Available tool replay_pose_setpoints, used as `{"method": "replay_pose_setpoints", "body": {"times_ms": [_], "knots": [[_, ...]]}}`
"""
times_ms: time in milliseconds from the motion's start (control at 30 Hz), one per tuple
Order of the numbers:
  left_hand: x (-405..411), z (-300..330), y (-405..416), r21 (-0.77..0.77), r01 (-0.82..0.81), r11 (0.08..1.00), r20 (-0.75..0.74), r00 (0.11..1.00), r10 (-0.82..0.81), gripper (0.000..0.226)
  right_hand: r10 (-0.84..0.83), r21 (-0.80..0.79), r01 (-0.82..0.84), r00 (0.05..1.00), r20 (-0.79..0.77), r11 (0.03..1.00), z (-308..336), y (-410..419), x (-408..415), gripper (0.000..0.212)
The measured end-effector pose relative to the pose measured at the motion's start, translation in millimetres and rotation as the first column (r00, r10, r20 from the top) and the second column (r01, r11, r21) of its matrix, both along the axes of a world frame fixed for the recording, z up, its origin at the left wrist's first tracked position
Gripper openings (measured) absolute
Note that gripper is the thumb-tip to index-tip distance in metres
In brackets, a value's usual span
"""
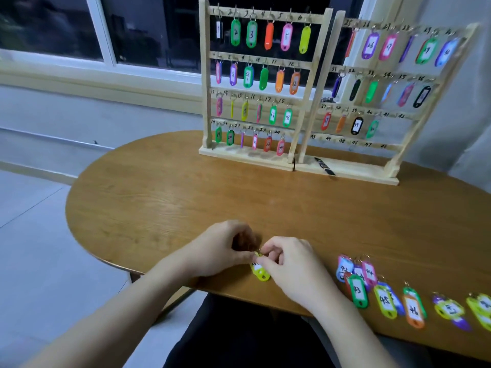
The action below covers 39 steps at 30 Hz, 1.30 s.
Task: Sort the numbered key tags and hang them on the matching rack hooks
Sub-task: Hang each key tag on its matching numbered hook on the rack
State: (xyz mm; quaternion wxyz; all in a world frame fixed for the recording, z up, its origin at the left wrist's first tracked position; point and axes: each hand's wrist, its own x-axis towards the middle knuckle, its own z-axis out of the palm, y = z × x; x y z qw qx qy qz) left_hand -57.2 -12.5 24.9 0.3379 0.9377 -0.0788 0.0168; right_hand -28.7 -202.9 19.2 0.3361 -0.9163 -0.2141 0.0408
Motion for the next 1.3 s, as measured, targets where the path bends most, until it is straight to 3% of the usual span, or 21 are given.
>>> {"method": "replay_pose_setpoints", "body": {"times_ms": [133,267,633,767,933,1167,1300], "knots": [[4,-3,8,-0.054,-0.001,0.999,-0.011,1.0,0.0,0.017,-0.038,0.054,0.034,0.996,0.083,0.998,-12,4,-4,0.012],[2,-13,6,-0.089,-0.017,0.996,0.078,0.997,0.024,0.004,-0.105,0.165,0.079,0.982,0.156,0.983,-22,5,-9,0.017],[-3,-20,1,-0.179,-0.137,0.974,0.155,0.974,0.166,0.009,-0.111,0.167,0.088,0.985,0.135,0.982,-21,2,-9,0.016],[2,-16,3,-0.261,-0.16,0.952,0.176,0.962,0.21,0.008,-0.138,0.276,0.092,0.979,0.153,0.957,-17,-6,-11,0.012],[34,18,-9,-0.15,-0.049,0.987,0.341,0.935,0.098,0.006,-0.187,0.336,0.121,0.967,0.173,0.934,16,-51,14,0.012],[120,78,-70,-0.138,0.121,0.983,0.406,0.912,-0.055,0.012,-0.3,0.2,0.252,0.916,0.266,0.947,74,-135,105,0.022],[180,104,-118,-0.103,0.157,0.982,0.436,0.894,-0.097,0.02,-0.378,0.298,0.307,0.899,0.221,0.904,107,-163,162,0.021]]}}
